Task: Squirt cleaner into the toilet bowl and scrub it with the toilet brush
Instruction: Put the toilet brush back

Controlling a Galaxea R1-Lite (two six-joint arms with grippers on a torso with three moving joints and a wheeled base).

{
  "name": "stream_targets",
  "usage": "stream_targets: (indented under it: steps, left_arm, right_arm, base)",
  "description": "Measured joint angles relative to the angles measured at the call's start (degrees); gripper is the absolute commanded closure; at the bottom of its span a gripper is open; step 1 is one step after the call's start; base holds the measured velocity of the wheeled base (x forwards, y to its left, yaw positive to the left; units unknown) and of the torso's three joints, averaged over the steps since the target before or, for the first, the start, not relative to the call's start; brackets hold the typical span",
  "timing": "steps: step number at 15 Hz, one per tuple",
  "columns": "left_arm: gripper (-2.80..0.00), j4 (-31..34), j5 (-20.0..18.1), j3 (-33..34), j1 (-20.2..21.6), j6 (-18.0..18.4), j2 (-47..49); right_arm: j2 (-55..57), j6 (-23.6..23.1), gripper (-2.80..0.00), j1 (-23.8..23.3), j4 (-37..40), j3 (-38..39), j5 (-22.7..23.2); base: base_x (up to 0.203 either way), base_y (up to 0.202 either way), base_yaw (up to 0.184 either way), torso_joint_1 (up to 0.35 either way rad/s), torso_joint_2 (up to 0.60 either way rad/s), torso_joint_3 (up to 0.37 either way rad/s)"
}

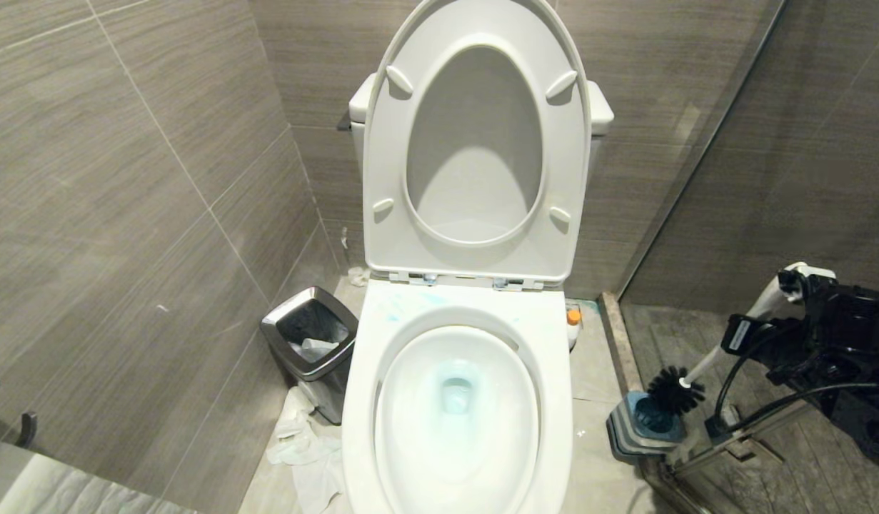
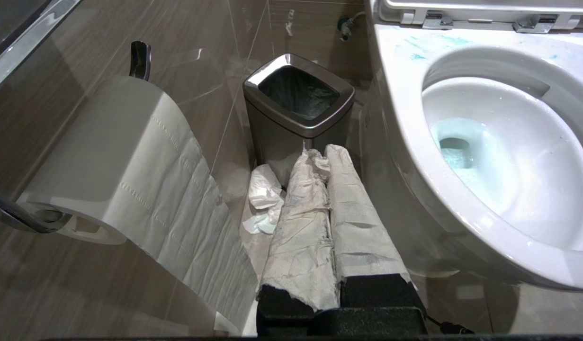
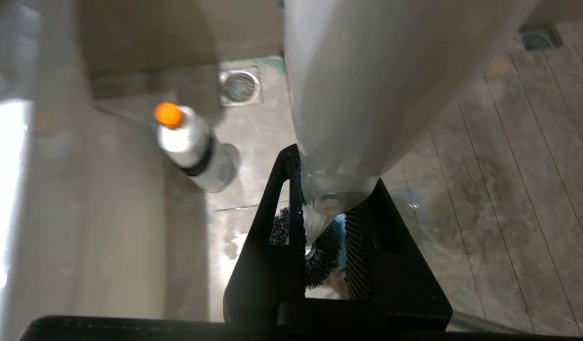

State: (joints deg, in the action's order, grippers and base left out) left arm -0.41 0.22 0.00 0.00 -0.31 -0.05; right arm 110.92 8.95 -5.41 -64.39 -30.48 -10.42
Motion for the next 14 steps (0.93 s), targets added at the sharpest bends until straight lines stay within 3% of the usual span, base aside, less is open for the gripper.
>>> stream_targets:
  steps: [7, 14]
  left_arm:
    - [0.00, 0.0, 0.0, 0.0, 0.0, 0.1, 0.0]
    - [0.00, 0.0, 0.0, 0.0, 0.0, 0.0, 0.0]
  right_arm:
    - [20.0, -1.7, 0.00, -2.6, -20.3, 0.3, 0.1]
    - [29.7, -1.5, 0.00, -3.0, -22.8, -4.4, 0.1]
  base:
    - [0.000, 0.000, 0.000, 0.000, 0.00, 0.000]
    - [0.000, 0.000, 0.000, 0.000, 0.00, 0.000]
